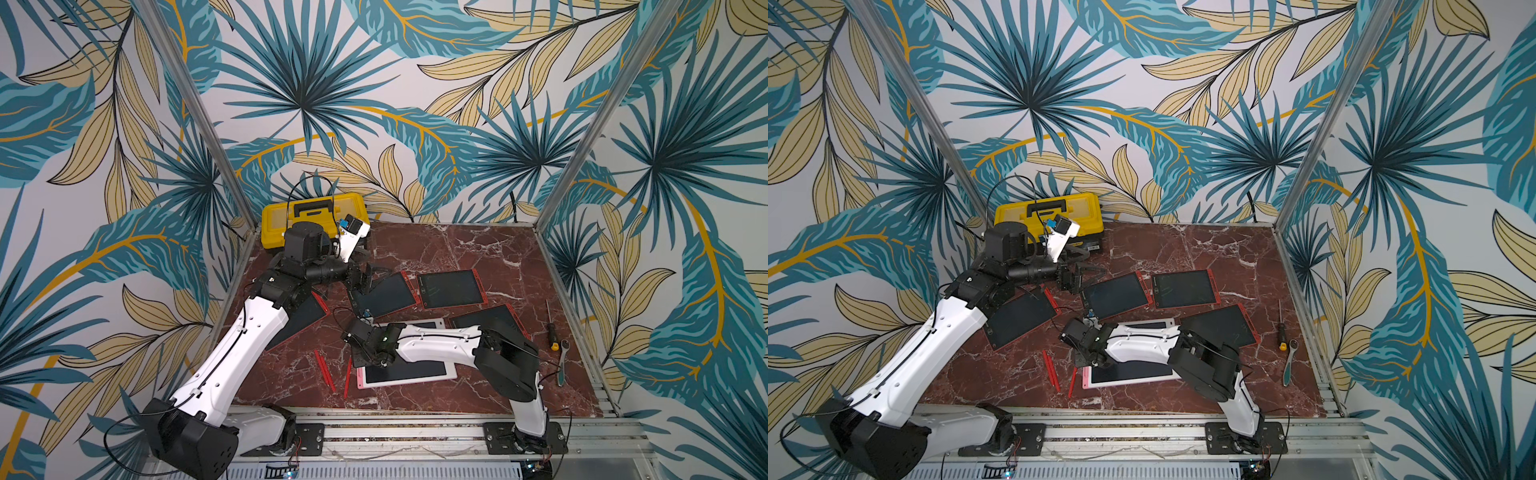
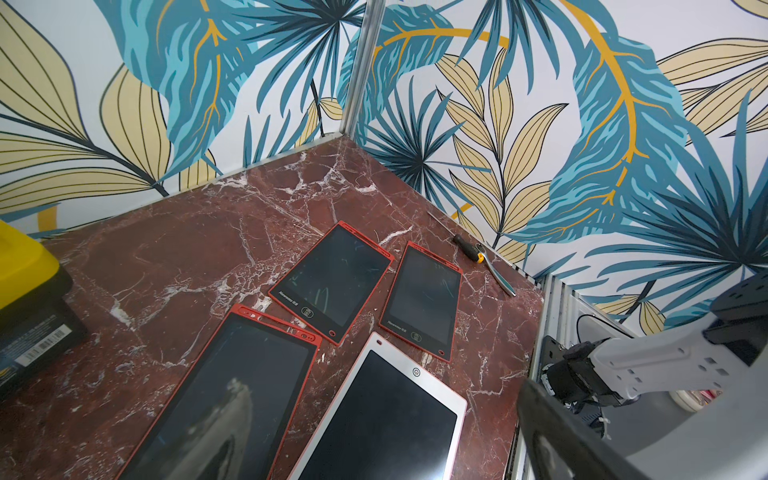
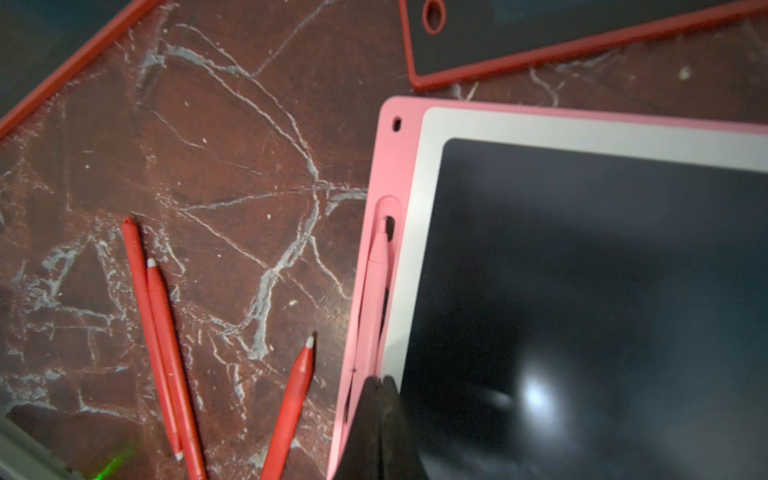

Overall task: Place the stylus back onto the writing tablet
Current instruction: Adjust the stylus on the writing tablet.

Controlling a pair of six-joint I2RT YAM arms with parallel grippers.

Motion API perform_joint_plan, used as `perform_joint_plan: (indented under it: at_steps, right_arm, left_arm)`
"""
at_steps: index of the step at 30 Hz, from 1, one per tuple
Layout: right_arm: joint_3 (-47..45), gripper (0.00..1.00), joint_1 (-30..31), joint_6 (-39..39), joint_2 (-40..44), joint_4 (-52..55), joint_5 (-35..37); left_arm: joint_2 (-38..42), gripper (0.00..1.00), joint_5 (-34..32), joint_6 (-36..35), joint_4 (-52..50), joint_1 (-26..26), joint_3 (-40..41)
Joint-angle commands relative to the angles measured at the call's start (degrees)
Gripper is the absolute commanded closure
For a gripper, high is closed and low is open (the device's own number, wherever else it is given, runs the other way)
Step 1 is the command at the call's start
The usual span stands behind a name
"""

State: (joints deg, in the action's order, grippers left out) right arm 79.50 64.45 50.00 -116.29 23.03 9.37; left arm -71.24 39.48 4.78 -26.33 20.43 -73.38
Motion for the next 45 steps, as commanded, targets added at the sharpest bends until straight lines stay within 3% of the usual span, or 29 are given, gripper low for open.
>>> perform_joint_plan:
  at_steps: [1, 29, 45]
  right_arm:
    - [0.9, 1.00, -0.2, 0.8, -1.4, 1.7, -0.2]
    - [3.7, 1.00, -0.1, 1.1, -4.9, 3.9, -1.5]
    - [7.8, 1.00, -0.2, 2.3, -7.8, 12.3, 1.1]
  left_arm:
    - [1.4, 0.00, 0.3, 0.1, 1.0, 0.1, 1.5]
    - [1.9, 0.00, 0.2, -0.2, 0.8, 0.1, 1.7]
    - [2.3, 0.00, 0.1, -0.3, 0.6, 0.0, 1.7]
